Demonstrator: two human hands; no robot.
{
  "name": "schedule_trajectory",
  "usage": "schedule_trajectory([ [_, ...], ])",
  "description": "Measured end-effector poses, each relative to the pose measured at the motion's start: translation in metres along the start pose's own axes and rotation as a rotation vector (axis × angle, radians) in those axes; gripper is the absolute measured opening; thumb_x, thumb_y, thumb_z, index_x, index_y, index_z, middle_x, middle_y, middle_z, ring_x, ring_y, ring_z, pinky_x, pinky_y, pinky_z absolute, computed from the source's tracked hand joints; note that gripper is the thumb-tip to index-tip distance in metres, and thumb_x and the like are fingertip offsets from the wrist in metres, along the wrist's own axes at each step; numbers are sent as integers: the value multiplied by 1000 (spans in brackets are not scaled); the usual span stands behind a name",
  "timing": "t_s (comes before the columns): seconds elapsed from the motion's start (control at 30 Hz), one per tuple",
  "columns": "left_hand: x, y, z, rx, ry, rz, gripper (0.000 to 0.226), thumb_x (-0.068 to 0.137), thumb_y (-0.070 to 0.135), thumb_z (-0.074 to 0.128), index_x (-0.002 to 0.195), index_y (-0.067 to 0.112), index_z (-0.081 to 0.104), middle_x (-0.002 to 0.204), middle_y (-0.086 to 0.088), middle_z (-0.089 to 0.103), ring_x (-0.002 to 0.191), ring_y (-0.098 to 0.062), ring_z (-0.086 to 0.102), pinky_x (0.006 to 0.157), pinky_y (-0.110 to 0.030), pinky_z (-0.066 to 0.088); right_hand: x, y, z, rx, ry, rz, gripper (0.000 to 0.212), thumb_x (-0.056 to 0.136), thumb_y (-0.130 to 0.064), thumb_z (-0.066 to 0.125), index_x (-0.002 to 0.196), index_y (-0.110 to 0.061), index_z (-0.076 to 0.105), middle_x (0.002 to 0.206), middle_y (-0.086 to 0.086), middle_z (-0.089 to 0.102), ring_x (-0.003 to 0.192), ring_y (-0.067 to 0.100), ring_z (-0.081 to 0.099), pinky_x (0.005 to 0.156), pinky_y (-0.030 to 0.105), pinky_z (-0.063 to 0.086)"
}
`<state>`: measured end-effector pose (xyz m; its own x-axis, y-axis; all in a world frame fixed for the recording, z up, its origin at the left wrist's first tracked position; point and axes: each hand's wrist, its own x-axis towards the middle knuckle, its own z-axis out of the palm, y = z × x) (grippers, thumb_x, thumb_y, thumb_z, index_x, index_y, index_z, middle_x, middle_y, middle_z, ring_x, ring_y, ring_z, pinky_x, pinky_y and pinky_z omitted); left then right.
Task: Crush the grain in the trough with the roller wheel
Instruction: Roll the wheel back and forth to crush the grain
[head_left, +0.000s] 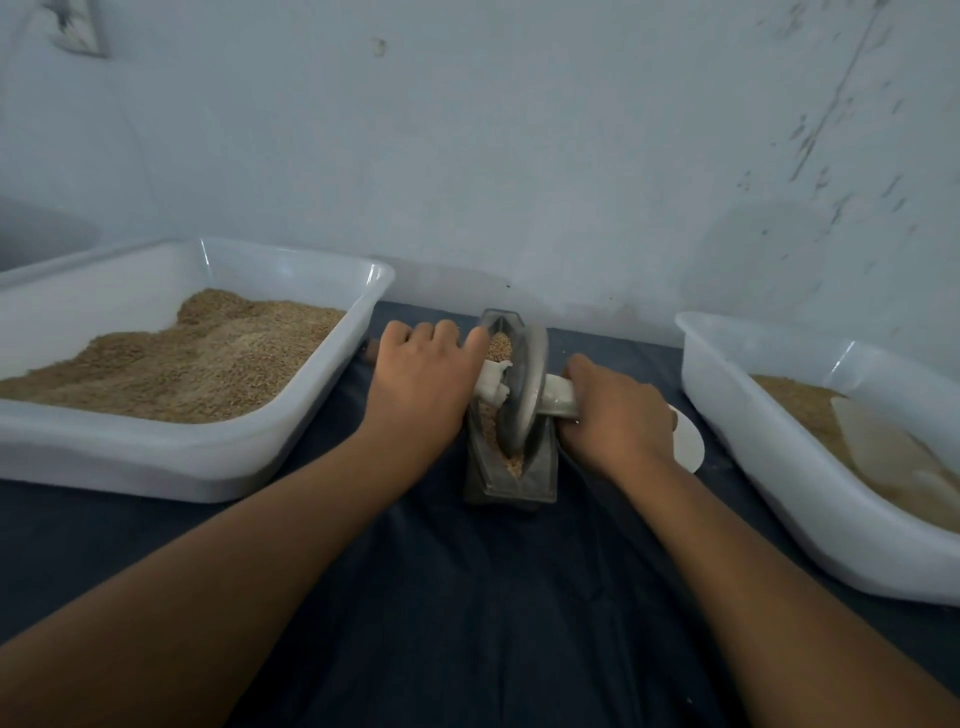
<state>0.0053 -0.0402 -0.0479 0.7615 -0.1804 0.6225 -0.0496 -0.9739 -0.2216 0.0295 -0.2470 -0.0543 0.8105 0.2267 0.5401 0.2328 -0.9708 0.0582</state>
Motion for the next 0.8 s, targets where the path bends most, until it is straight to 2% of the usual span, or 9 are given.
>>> schedule_trajectory([
  [0.17,-2,1,-2,-2,-12,-12,46,75,13,69,110,22,41,93,0,52,84,-22,54,78,-35,36,-2,-2,-3,-4,0,6,27,82,-34,65,88,-28,40,68,-12,37,55,14,30,51,30,11],
  [0.3,-1,1,-2,-20,-16,-8,45,75,14,70,108,23,41,92,1,51,84,-21,53,79,-36,37,-5,-3,-5,-3,10,14,26,82,-32,65,88,-27,39,71,-11,42,59,21,35,57,34,23],
  [0.4,-3,0,-1,-27,-12,-8,46,74,14,70,107,23,40,91,1,50,81,-20,52,78,-36,37,-6,-4,-6,1,21,7,24,83,-31,64,88,-26,41,74,-9,50,61,21,38,59,34,24],
  [0.5,-4,0,-1,-35,-10,-8,45,73,14,70,106,23,41,90,1,50,80,-21,52,77,-36,38,-6,-5,-7,-16,28,4,24,83,-32,64,89,-26,41,73,-9,48,61,20,38,55,33,18],
  [0.57,-4,0,0,-44,-6,-7,46,72,14,71,106,22,41,90,0,50,79,-21,51,77,-36,38,-6,-5,-7,-12,25,2,24,83,-33,64,90,-27,42,76,-9,53,63,19,40,53,32,15],
  [0.7,-4,0,2,-52,22,-12,46,71,13,71,105,22,41,85,1,43,74,-20,42,75,-36,33,-5,-5,-5,8,23,-5,25,84,-34,64,89,-27,42,75,-10,51,64,19,42,59,34,26],
  [0.8,-3,0,3,-57,30,-11,45,71,15,72,104,22,43,84,1,45,73,-19,41,74,-36,31,-5,-4,-3,-5,26,3,23,83,-34,65,89,-26,43,72,-10,48,62,19,43,58,33,25],
])
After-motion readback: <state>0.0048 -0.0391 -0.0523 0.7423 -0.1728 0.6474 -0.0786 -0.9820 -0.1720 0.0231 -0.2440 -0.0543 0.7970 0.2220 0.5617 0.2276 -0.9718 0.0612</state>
